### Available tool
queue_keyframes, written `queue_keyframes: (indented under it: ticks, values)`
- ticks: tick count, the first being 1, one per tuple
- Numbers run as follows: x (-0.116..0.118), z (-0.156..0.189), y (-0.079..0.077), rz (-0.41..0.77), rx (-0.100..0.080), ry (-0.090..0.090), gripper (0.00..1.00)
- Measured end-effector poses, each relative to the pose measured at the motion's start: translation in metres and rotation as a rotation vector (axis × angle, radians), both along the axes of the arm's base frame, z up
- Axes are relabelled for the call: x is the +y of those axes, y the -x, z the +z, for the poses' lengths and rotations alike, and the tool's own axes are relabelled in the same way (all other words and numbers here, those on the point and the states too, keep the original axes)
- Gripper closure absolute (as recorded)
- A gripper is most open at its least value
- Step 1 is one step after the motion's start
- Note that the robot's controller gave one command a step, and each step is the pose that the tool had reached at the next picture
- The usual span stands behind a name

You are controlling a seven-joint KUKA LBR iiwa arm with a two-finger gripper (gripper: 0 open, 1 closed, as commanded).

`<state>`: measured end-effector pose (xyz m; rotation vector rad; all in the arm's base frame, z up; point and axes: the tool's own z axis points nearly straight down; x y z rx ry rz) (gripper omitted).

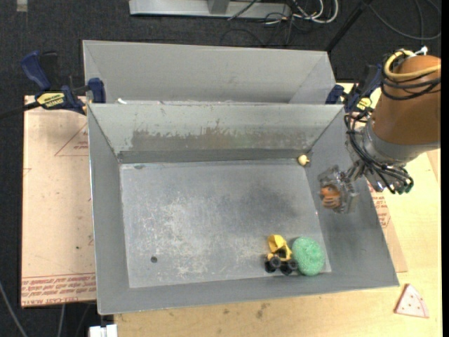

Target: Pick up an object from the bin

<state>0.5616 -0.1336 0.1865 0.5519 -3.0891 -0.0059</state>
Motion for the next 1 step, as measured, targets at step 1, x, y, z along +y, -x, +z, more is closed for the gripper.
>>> queue_keyframes:
  ticks: [1]
  values:
    - [0.0001,0.0628,-0.0123,-0.018,-0.006,0.002,1.0]
